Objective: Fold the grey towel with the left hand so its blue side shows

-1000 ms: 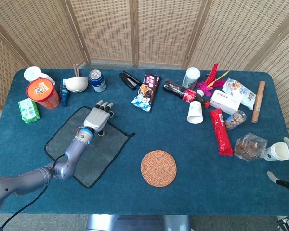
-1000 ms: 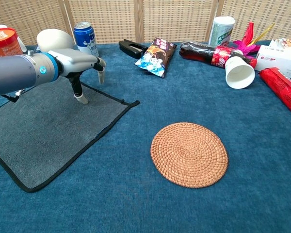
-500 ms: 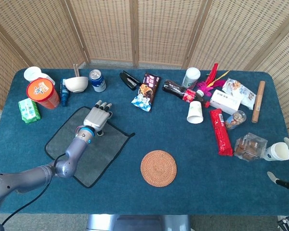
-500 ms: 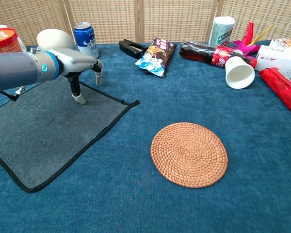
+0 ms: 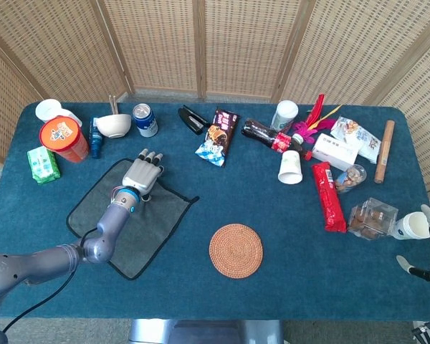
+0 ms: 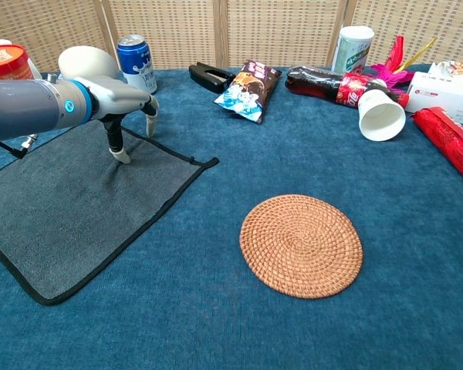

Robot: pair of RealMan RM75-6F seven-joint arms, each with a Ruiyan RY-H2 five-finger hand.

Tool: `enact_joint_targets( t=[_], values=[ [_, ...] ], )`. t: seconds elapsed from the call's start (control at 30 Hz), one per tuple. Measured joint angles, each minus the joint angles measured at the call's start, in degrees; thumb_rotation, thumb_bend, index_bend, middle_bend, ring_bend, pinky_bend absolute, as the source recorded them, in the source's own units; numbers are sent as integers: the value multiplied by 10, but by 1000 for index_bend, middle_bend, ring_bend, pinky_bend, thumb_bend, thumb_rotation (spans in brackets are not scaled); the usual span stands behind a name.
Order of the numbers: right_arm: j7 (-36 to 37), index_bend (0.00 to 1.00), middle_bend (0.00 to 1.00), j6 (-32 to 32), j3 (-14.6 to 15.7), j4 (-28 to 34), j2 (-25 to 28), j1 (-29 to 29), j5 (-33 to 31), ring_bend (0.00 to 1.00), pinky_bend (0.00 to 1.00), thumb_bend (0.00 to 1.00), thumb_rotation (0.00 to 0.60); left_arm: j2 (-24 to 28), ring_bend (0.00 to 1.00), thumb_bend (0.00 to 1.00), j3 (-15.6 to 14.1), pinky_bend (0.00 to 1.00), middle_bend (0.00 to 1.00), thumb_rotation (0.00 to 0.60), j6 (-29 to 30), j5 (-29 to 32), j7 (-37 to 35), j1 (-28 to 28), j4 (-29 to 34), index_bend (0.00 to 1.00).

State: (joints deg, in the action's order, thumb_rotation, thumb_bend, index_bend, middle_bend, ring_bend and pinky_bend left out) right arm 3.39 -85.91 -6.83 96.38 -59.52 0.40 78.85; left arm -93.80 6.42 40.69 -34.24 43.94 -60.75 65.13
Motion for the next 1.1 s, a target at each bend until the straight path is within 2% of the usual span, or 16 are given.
enact_joint_targets(
  t=[0.57, 0.93, 1.1],
  values=[
    [5, 0, 0, -2, 2, 4, 3, -1, 4, 0, 0, 0, 600, 7, 0, 27, -14, 0, 0, 600, 12, 11, -3, -6, 15, 406],
    [3, 0, 0, -1, 3, 6, 4, -2, 6, 0, 0, 0, 600, 10, 0, 71, -18, 0, 0, 600, 29, 3, -9, -5, 25, 459],
    [2, 0, 0, -1, 4, 7, 4, -2, 6, 0, 0, 0, 600, 9, 0, 120, -20, 0, 0, 600, 32, 4, -8, -6, 25, 474]
  ],
)
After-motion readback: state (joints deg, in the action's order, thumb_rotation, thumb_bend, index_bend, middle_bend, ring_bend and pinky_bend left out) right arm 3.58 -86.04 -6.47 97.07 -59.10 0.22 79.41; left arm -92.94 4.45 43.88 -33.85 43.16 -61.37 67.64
